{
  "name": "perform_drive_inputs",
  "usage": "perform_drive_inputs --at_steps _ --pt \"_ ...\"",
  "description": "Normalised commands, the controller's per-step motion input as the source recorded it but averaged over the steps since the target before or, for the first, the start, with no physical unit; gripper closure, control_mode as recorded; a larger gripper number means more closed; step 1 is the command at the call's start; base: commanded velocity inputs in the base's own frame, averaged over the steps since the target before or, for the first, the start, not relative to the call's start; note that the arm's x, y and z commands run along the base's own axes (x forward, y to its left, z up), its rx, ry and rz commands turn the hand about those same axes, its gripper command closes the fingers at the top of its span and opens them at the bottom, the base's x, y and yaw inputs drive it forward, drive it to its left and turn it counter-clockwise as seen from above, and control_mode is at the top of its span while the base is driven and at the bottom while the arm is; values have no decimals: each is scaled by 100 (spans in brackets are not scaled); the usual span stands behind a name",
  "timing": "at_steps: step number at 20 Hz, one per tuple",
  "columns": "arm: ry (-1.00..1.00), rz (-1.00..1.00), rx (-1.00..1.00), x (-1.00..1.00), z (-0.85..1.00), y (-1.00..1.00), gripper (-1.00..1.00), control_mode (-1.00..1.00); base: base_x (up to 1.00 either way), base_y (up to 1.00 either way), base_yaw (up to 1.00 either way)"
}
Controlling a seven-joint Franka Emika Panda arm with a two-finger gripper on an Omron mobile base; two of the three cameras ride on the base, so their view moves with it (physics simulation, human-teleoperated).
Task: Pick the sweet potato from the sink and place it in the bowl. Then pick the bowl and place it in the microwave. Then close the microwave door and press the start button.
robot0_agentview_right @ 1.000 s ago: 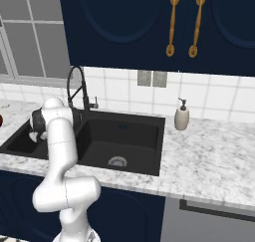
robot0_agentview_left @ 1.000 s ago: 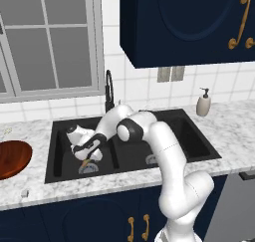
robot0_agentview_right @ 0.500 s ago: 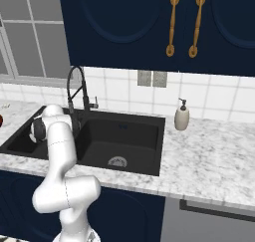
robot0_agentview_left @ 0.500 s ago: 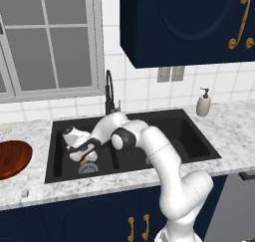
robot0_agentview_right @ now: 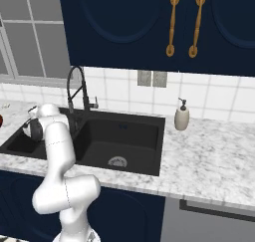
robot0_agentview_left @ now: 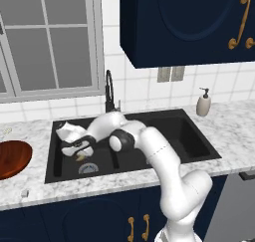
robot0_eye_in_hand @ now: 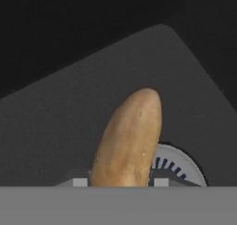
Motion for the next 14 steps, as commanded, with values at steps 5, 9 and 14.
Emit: perform_drive_inputs --at_steps 5,9,14 --pt "-22 12 0 -98 100 0 100 -100 0 0 0" --pt "-12 19 7 -100 100 0 100 -100 0 0 0" --pt "-2 16 17 -96 100 8 100 -100 0 0 0"
